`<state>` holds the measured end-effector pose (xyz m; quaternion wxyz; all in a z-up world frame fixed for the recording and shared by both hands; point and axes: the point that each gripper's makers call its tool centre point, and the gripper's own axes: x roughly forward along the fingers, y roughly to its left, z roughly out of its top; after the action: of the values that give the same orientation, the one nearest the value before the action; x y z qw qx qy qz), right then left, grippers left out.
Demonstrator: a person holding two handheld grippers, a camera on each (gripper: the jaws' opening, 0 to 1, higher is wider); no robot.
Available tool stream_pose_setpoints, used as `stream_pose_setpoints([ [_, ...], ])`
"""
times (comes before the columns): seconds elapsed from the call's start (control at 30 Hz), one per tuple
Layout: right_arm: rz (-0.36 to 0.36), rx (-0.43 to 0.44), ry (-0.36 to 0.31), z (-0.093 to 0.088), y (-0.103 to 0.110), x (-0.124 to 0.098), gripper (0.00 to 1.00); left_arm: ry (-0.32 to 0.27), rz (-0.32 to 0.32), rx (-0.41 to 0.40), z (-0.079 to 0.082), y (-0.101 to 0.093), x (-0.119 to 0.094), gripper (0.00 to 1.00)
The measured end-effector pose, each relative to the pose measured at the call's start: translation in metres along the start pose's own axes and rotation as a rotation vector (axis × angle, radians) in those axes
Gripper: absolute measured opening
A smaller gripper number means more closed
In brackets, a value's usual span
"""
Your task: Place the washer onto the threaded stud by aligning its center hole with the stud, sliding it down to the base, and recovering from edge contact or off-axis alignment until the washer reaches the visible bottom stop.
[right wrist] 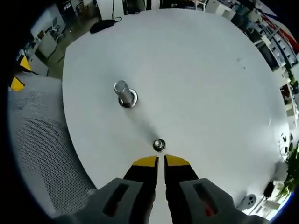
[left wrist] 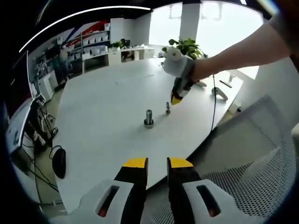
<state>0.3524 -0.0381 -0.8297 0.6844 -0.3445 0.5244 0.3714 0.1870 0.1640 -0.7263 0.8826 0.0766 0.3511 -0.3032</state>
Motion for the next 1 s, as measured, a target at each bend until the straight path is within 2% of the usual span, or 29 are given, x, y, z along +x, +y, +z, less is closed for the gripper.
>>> stream_pose_setpoints([
  [0.6,0.0,0.097,-0.029,-0.002,-0.003,0.009,0.14,0.008,0.002,0.0,-0.002,0.001,0.0,0.14],
  [1.0,-0.025,0.136,-0.052,-0.005,-0.003,0.035,0.15,0.02,0.004,-0.004,-0.004,0.001,0.001,0.13],
])
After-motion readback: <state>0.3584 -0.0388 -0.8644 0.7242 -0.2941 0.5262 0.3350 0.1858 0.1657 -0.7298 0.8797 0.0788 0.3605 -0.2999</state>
